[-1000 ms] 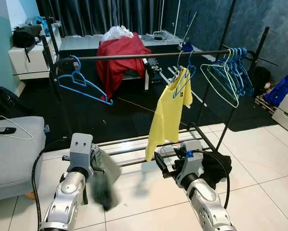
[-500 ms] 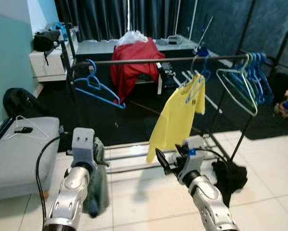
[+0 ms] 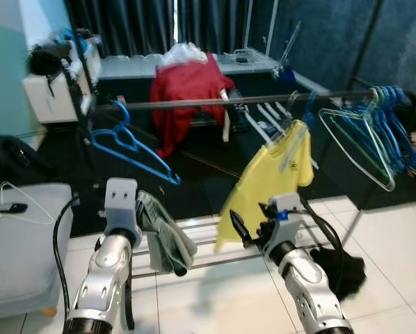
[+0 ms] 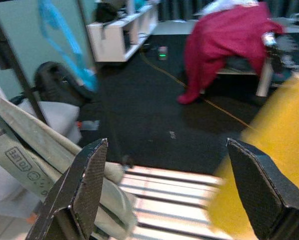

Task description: Hang hanger

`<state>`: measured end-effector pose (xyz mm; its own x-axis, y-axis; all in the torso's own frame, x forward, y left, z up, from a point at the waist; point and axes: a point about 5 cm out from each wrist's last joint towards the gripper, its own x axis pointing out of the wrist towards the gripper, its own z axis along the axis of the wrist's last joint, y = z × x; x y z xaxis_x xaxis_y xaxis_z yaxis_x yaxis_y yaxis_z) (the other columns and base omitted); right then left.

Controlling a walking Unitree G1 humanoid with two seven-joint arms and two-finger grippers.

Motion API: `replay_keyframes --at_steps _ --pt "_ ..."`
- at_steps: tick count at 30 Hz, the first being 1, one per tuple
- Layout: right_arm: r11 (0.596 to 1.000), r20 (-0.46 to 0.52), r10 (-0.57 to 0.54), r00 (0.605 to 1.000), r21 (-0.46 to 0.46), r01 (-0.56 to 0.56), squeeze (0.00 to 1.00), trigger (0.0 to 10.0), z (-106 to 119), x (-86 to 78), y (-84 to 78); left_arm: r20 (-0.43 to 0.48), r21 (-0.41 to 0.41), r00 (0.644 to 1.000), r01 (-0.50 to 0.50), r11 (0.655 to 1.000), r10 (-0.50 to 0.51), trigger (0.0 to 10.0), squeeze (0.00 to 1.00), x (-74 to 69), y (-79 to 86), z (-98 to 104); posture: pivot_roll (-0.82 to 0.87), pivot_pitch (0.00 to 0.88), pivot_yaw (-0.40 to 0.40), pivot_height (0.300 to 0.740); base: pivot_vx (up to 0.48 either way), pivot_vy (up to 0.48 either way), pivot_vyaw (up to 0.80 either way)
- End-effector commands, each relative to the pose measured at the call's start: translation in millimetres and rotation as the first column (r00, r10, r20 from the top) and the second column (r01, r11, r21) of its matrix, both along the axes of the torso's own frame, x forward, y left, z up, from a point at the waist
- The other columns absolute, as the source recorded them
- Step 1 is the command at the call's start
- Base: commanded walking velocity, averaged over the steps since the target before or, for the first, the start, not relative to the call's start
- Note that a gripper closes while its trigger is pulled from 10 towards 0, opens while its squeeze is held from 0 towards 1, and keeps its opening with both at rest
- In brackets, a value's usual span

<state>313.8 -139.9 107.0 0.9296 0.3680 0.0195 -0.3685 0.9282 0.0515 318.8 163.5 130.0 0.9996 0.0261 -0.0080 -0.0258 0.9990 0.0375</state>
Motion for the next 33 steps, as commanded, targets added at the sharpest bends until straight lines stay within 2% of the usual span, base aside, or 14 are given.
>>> replay_keyframes --at_steps 1,8,10,11,12,13,14,16,17,21,25,27,30,33 --pt "1.000 0.010 0.020 1.000 -0.005 -0.020 0.00 10.0 0.0 -0.9 6.1 -0.005 0.005 1.000 -0.020 1.000 0.020 10.0 0.00 -0.7 5.0 -1.0 -0.07 0.032 -0.035 0.735 0.390 0.000 0.00" --pt "0.995 0.069 0.089 0.994 0.047 -0.092 0.00 10.0 8.4 -8.4 10.5 0.013 0.002 0.999 -0.041 0.999 0.041 10.0 0.00 -3.1 8.8 -0.2 -0.08 0.031 -0.037 0.735 0.391 0.000 0.00" --pt "0.985 0.087 0.162 0.983 0.042 -0.166 0.00 10.0 10.0 -15.7 16.6 0.027 -0.002 0.994 0.103 0.995 -0.103 10.0 0.00 -11.3 1.3 -6.3 -0.07 0.033 -0.041 0.735 0.000 0.000 0.00" --pt "0.985 0.087 0.162 0.983 0.042 -0.166 0.00 10.0 10.0 -15.7 16.6 0.027 -0.002 0.994 0.103 0.995 -0.103 10.0 0.00 -11.3 1.3 -6.3 -0.07 0.033 -0.041 0.735 0.000 0.000 0.00" --pt "0.983 0.087 0.180 0.980 0.026 -0.182 0.00 10.0 8.9 -17.9 18.3 0.014 0.069 0.978 0.207 0.976 -0.208 10.0 0.00 -18.9 -3.2 -13.3 -0.08 0.033 -0.041 0.735 0.000 0.000 0.00" --pt "0.983 0.087 0.180 0.980 0.026 -0.182 0.00 10.0 8.9 -17.9 18.3 0.014 0.069 0.978 0.207 0.976 -0.208 10.0 0.00 -18.9 -3.2 -13.3 -0.08 0.033 -0.041 0.735 0.000 0.000 0.00" --pt "0.982 0.091 0.187 0.978 0.013 -0.189 0.00 10.0 8.3 -19.6 18.7 -0.025 0.155 0.960 0.280 0.948 -0.279 10.0 0.00 -26.1 -5.2 -21.8 -0.07 0.035 -0.043 0.735 0.000 0.000 0.00" --pt "0.982 0.091 0.187 0.978 0.013 -0.189 0.00 10.0 8.3 -19.6 18.7 -0.025 0.155 0.960 0.280 0.948 -0.279 10.0 0.00 -26.1 -5.2 -21.8 -0.07 0.035 -0.043 0.735 0.000 0.000 0.00" --pt "0.983 0.103 0.180 0.978 0.011 -0.182 0.00 10.0 8.6 -20.8 18.0 -0.059 0.232 0.953 0.302 0.925 -0.296 10.0 0.00 -31.0 -3.9 -29.3 -0.07 0.037 -0.041 0.735 0.000 0.000 0.00" --pt "0.984 0.143 0.173 0.974 0.019 -0.178 0.00 10.0 14.7 -22.6 16.2 -0.072 0.260 0.956 0.292 0.920 -0.283 10.0 0.00 -34.0 -1.7 -32.9 -0.07 0.043 -0.038 0.735 0.000 0.000 0.00" --pt "0.981 0.259 0.179 0.949 0.022 -0.191 0.00 10.0 42.6 -21.9 12.9 -0.050 0.237 0.966 0.259 0.936 -0.255 10.0 0.00 -33.7 -0.1 -28.4 -0.07 0.053 -0.036 0.735 0.000 0.000 0.00" --pt "0.981 0.259 0.179 0.949 0.022 -0.191 0.00 10.0 42.6 -21.9 12.9 -0.050 0.237 0.966 0.259 0.936 -0.255 10.0 0.00 -33.7 -0.1 -28.4 -0.07 0.053 -0.036 0.735 0.000 0.000 0.00" --pt "0.990 0.290 0.140 0.947 -0.010 -0.144 0.00 10.0 66.3 -6.7 8.3 -0.024 0.218 0.972 0.233 0.948 -0.233 10.0 0.00 -28.9 -0.8 -20.0 -0.07 0.062 -0.037 0.735 0.000 0.000 0.00" --pt "0.990 0.290 0.140 0.947 -0.010 -0.144 0.00 10.0 66.3 -6.7 8.3 -0.024 0.218 0.972 0.233 0.948 -0.233 10.0 0.00 -28.9 -0.8 -20.0 -0.07 0.062 -0.037 0.735 0.000 0.000 0.00"
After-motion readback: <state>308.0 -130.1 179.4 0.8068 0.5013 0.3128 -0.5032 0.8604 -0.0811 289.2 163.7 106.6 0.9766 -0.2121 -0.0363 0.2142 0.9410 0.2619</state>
